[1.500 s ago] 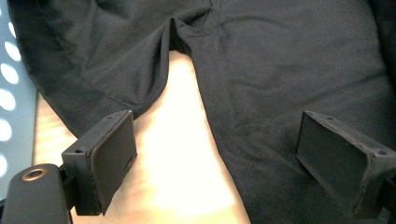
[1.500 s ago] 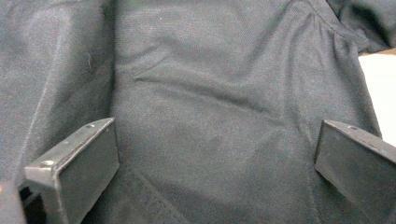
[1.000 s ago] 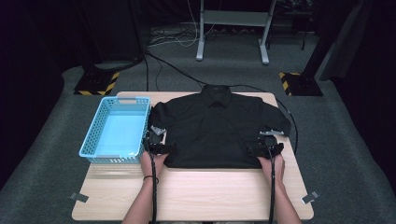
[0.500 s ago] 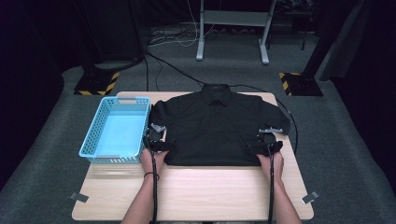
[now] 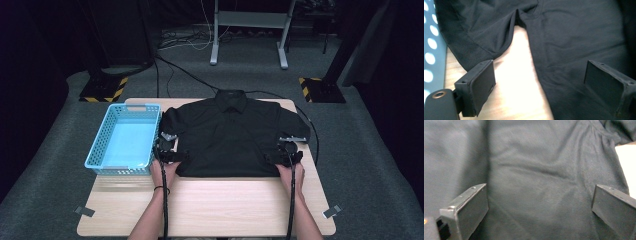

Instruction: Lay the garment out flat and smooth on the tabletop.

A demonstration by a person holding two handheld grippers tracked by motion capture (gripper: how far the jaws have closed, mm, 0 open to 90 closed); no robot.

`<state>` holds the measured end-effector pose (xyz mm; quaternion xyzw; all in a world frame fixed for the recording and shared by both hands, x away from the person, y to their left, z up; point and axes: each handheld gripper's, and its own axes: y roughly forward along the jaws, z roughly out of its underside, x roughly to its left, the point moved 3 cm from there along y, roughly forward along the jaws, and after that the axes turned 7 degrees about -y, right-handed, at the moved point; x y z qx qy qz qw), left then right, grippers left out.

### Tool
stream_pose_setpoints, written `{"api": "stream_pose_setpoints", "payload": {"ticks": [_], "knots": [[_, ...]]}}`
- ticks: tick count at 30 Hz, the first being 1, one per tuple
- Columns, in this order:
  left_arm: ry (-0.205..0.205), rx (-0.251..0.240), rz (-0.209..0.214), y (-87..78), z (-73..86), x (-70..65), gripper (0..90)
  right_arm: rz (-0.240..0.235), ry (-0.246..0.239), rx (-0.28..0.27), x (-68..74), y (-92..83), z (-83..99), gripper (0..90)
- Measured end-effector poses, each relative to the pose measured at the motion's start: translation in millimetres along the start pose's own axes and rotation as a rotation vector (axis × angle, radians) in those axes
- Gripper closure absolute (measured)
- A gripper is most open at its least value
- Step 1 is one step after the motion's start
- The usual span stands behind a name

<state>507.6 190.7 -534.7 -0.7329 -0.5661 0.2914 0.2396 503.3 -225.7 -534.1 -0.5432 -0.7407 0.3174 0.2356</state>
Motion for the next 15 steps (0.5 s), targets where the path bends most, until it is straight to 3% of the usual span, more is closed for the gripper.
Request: {"api": "stream_pose_setpoints", "payload": {"ticks": [5,8,11,15], "knots": [[0.037,-0.043,0.054,-14.0,-6.6,-19.8,13.4,-0.035,-0.034,-0.065,13.0,-16.6,-7.6,6.3],[0.058,-0.052,0.110,-17.5,-8.5,-34.5,14.3,-0.057,-0.063,-0.084,24.3,-20.5,-12.1,11.8],[0.073,-0.024,0.184,-15.2,-8.8,-48.5,14.9,-0.078,-0.081,-0.087,34.8,-20.4,-15.5,17.1],[0.119,0.037,0.207,-6.0,-6.5,-63.6,24.6,-0.094,-0.111,-0.035,46.7,-12.3,-16.9,29.2]]}}
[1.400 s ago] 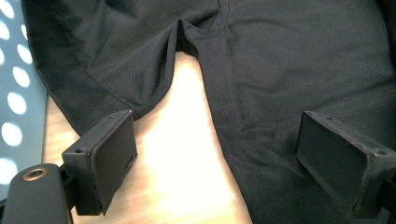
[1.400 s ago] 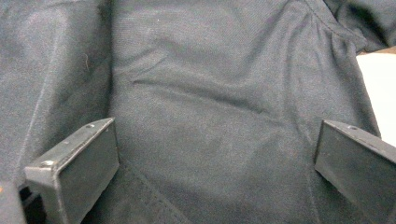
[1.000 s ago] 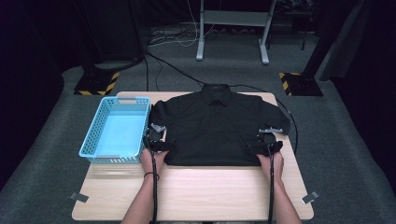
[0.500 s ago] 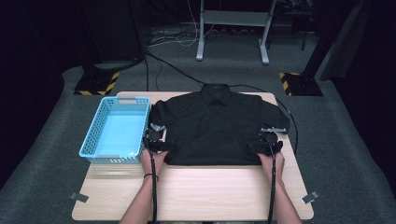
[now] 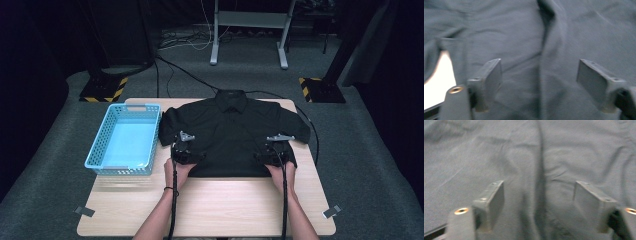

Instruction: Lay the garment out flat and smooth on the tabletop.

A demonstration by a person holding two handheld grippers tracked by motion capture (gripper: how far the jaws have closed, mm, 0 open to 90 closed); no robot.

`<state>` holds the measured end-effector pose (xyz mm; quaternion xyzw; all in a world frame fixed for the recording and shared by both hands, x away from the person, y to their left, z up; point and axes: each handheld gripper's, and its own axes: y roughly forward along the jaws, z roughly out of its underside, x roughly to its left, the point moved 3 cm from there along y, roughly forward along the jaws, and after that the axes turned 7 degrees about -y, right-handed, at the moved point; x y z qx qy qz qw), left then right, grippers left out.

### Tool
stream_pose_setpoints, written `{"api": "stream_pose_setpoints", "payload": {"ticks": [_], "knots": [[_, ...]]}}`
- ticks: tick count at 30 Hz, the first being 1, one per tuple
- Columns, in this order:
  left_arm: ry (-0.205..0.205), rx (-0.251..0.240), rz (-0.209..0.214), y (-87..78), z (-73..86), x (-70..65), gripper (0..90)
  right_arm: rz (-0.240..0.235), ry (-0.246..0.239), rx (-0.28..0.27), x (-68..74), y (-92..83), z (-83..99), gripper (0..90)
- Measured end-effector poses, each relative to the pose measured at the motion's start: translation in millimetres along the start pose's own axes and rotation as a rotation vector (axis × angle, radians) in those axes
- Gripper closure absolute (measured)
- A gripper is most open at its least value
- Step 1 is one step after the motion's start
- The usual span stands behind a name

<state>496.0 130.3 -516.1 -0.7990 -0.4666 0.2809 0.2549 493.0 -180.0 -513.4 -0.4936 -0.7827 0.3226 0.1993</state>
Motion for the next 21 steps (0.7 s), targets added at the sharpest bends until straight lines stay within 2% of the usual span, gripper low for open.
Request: {"api": "stream_pose_setpoints", "payload": {"ticks": [1,2,4,5,9,10,12,16,21], "knots": [[0.000,0.015,-0.008,2.6,0.1,-1.4,30.4,0.003,-0.004,0.020,1.7,2.7,-0.1,33.0],[-0.001,0.028,-0.009,4.4,0.6,-2.8,38.2,0.006,-0.006,0.033,2.7,5.3,0.1,41.1],[0.009,0.043,0.009,6.5,2.2,-4.9,47.6,0.000,-0.005,0.052,3.9,9.5,1.6,49.0],[0.016,0.049,0.013,6.9,2.9,-5.8,53.4,-0.006,-0.004,0.056,4.4,10.6,2.4,56.6],[0.059,0.061,0.044,6.3,6.8,-8.5,77.5,-0.022,-0.006,0.047,7.2,10.0,4.3,82.7],[0.068,0.058,0.048,5.4,7.6,-9.4,82.7,-0.027,-0.011,0.039,8.0,9.1,4.5,86.7],[0.085,0.049,0.059,3.1,8.2,-10.7,88.2,-0.027,-0.019,0.026,10.2,6.1,4.3,88.5],[0.104,0.014,0.079,-5.5,9.0,-13.3,89.0,-0.024,-0.046,-0.017,15.4,-6.2,3.3,88.8],[0.138,-0.030,0.111,-24.4,13.6,-18.9,89.0,-0.025,-0.079,-0.086,22.4,-30.7,7.4,88.7]]}}
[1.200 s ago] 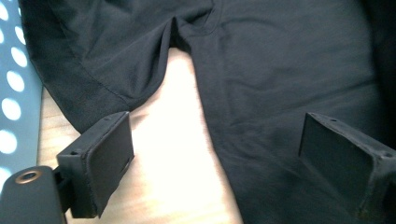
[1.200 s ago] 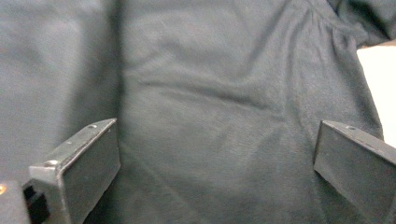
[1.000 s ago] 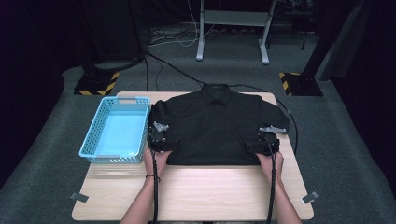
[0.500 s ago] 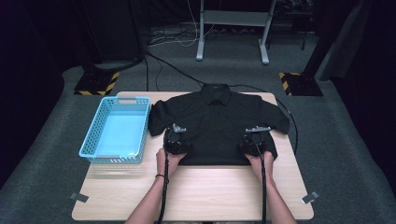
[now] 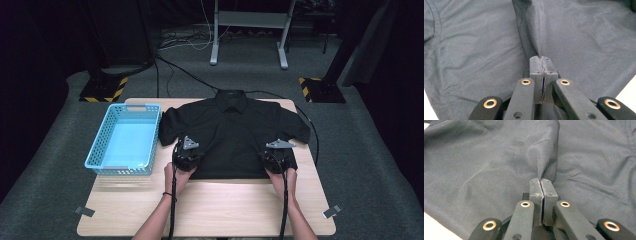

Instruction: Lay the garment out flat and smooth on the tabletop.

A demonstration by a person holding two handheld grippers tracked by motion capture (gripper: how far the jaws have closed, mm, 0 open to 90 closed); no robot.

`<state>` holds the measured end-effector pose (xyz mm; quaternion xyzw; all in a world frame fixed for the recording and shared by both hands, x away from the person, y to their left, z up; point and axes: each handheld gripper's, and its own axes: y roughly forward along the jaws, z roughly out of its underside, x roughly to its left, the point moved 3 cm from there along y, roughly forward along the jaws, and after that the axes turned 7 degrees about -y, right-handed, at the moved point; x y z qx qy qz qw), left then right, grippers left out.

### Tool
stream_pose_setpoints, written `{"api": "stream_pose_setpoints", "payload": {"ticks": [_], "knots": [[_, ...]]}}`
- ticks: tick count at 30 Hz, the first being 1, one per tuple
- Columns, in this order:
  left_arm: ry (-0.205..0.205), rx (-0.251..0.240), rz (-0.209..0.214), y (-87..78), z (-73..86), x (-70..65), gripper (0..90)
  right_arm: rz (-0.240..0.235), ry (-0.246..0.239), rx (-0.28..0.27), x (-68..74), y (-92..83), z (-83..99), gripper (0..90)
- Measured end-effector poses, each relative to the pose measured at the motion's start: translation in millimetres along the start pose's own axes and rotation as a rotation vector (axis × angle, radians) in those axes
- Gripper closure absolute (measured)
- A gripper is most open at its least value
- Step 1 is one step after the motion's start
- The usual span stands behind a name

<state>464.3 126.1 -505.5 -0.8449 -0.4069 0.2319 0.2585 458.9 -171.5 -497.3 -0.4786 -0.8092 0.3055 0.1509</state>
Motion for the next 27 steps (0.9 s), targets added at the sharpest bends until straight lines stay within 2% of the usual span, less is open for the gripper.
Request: {"api": "stream_pose_setpoints", "payload": {"ticks": [6,12,18,22,27], "knots": [[0.012,-0.049,0.046,-21.9,10.3,-9.8,89.0,0.011,-0.038,-0.068,10.1,-27.7,11.5,88.6],[0.040,-0.034,0.065,-34.0,25.3,-19.2,88.9,0.011,-0.072,-0.098,22.5,-45.7,25.3,88.4],[0.038,0.012,0.081,-36.3,42.7,-26.6,88.9,-0.006,-0.077,-0.081,31.9,-55.9,40.7,88.2],[0.033,0.041,0.091,-33.9,53.9,-29.4,88.9,-0.022,-0.070,-0.043,36.2,-54.5,55.6,88.2],[0.019,0.051,0.095,-31.5,63.1,-30.5,88.7,-0.044,-0.044,-0.017,37.5,-49.7,69.9,87.8]]}}
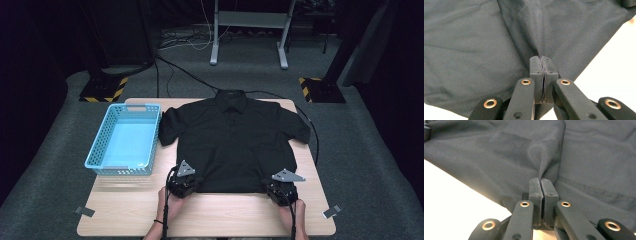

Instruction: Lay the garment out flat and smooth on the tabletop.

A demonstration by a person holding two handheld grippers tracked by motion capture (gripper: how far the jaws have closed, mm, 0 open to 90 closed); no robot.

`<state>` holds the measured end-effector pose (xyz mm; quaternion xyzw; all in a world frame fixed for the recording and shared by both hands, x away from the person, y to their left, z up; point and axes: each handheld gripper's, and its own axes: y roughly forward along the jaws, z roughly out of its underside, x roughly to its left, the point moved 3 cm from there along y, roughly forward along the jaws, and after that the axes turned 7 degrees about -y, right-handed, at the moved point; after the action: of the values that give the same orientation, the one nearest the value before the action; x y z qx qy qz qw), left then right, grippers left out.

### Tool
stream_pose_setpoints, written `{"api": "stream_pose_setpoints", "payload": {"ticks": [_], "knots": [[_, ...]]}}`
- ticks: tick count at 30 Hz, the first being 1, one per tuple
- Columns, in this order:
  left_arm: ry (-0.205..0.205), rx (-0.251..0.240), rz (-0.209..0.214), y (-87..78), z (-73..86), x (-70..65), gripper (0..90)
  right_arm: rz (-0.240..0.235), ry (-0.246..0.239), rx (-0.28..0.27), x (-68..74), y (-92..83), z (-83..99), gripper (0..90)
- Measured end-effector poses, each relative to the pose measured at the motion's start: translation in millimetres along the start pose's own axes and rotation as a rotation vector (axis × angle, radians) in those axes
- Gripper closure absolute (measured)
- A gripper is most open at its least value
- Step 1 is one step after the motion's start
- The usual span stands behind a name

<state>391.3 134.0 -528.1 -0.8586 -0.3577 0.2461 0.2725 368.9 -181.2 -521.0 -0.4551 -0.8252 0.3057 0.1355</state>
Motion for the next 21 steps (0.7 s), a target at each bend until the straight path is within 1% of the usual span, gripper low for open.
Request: {"api": "stream_pose_setpoints", "payload": {"ticks": [3,5,7,9,10,11,12,13,14,15,16,17,18,19,21], "knots": [[-0.007,0.006,0.003,1.0,3.0,0.9,88.1,-0.011,0.011,0.021,0.3,3.5,4.2,86.7],[-0.013,0.006,-0.003,0.0,3.2,2.2,85.7,-0.017,0.015,0.037,0.0,5.1,5.6,84.2],[-0.018,0.007,0.001,-2.5,2.3,4.6,81.3,-0.017,0.028,0.048,-2.2,5.3,5.7,75.4],[-0.042,-0.005,0.004,-7.0,-0.6,8.2,70.7,-0.026,0.055,0.043,-6.8,2.9,3.5,64.0],[-0.048,-0.018,0.006,-10.0,-3.0,9.7,66.9,-0.025,0.066,0.037,-9.1,1.0,1.8,59.8],[-0.057,-0.034,-0.004,-12.9,-6.2,10.9,61.7,-0.025,0.074,0.030,-11.4,-1.2,-0.4,53.6],[-0.067,-0.045,-0.014,-15.0,-10.0,11.8,53.8,-0.022,0.079,0.024,-13.5,-2.9,-3.2,48.7],[-0.067,-0.045,-0.014,-15.0,-10.0,11.8,48.3,-0.022,0.079,0.024,-13.5,-2.9,-3.2,48.7],[-0.074,-0.056,-0.021,-17.1,-15.6,12.9,48.3,-0.025,0.083,0.023,-15.2,-3.9,-6.5,46.0],[-0.081,-0.059,-0.028,-17.6,-21.7,14.2,40.7,-0.020,0.082,0.017,-17.1,-4.4,-11.1,40.6],[-0.089,-0.055,-0.036,-16.3,-26.7,15.6,36.6,-0.015,0.082,0.019,-18.6,-3.5,-16.1,35.8],[-0.104,-0.054,-0.044,-14.0,-31.2,17.1,34.0,-0.014,0.083,0.024,-20.2,-1.6,-20.1,33.5],[-0.111,-0.046,-0.053,-11.8,-34.3,18.2,32.6,-0.014,0.088,0.026,-21.8,1.3,-24.1,31.7],[-0.129,-0.031,-0.063,-6.2,-38.8,19.2,31.6,-0.013,0.089,0.033,-23.3,4.4,-26.9,29.6],[-0.147,-0.010,-0.075,3.4,-43.2,20.2,28.7,-0.017,0.102,0.057,-27.2,16.0,-34.2,25.0]]}}
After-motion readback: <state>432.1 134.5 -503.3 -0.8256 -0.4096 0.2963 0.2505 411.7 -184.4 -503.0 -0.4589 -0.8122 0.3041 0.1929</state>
